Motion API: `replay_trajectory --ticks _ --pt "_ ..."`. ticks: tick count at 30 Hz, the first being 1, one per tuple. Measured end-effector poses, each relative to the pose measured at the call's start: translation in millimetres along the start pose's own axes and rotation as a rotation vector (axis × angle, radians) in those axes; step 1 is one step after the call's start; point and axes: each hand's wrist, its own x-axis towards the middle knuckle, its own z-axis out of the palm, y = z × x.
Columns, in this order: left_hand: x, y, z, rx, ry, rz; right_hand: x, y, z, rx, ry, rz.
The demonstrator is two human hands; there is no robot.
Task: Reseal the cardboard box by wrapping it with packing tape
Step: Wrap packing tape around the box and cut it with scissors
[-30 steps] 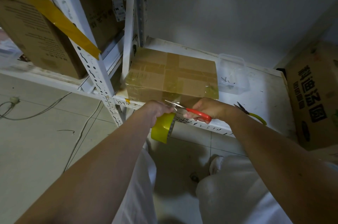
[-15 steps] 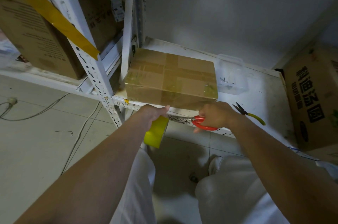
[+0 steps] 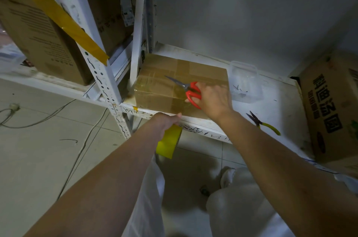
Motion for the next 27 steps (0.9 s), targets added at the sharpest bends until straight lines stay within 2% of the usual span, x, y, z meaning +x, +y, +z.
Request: replay_trajectory --ticks 13,20,27 --pt "0.4 -10.6 -1.5 -0.043 0.067 -0.009 -0.7 -38.5 38.8 -0.201 0.147 0.089" --pt "1.3 -10.0 -6.0 -0.047 0.041 -0.026 -5.7 -23.1 45.8 -0.167 0.126 -0.021" --pt "-3.2 -7.9 -10.9 -0.059 0.024 -0.042 -5.1 -5.2 37.8 0.038 0.012 -0.089"
